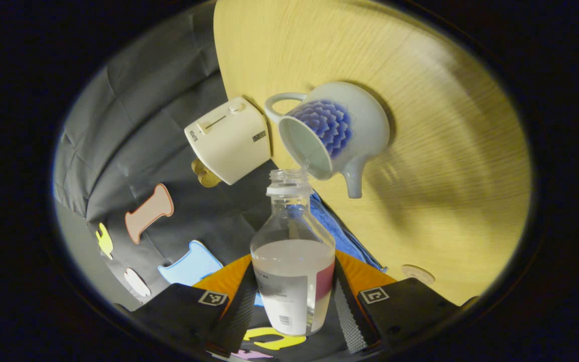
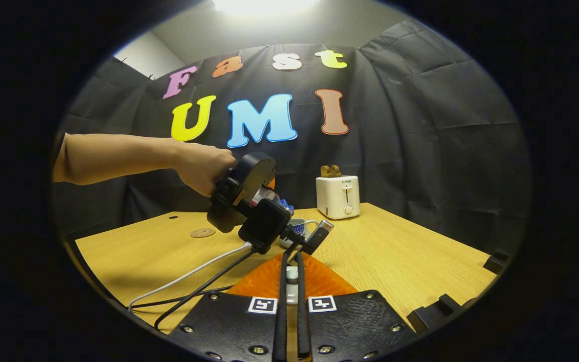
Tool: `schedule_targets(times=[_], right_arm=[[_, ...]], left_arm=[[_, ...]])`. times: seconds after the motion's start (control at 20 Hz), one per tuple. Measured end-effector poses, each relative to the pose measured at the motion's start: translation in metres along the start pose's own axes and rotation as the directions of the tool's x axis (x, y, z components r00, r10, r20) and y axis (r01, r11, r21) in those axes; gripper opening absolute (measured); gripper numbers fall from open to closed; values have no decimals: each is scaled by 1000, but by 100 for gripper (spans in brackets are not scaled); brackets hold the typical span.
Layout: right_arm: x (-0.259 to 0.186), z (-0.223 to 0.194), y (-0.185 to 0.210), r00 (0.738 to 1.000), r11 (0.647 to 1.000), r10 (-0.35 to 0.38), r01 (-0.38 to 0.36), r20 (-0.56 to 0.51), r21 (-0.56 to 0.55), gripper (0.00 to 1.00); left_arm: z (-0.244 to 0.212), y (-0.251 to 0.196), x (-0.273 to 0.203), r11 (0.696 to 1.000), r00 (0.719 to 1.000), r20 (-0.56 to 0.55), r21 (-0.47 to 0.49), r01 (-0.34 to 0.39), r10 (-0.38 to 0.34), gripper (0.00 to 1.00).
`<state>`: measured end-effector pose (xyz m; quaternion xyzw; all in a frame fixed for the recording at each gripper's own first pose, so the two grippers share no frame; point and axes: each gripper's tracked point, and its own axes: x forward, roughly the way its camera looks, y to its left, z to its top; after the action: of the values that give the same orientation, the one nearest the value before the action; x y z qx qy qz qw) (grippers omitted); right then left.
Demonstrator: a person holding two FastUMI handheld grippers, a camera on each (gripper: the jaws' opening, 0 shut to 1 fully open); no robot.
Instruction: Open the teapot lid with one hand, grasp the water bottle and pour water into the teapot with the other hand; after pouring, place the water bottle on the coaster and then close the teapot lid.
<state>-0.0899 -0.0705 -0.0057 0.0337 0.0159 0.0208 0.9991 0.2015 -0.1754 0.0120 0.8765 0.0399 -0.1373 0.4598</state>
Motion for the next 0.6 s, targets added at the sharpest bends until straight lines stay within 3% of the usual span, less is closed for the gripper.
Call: schedule_targets(times=[0.35, 0.6], right_arm=[[0, -2, 0, 1000, 1000, 0, 0, -11, 4, 8], [0, -4, 0, 1000, 1000, 1, -1, -18, 9, 8]], left_arm=[[-4, -9, 3, 999, 1000, 4, -31, 23, -23, 86], [7, -13, 5, 988, 996, 81, -152, 33, -20, 86]])
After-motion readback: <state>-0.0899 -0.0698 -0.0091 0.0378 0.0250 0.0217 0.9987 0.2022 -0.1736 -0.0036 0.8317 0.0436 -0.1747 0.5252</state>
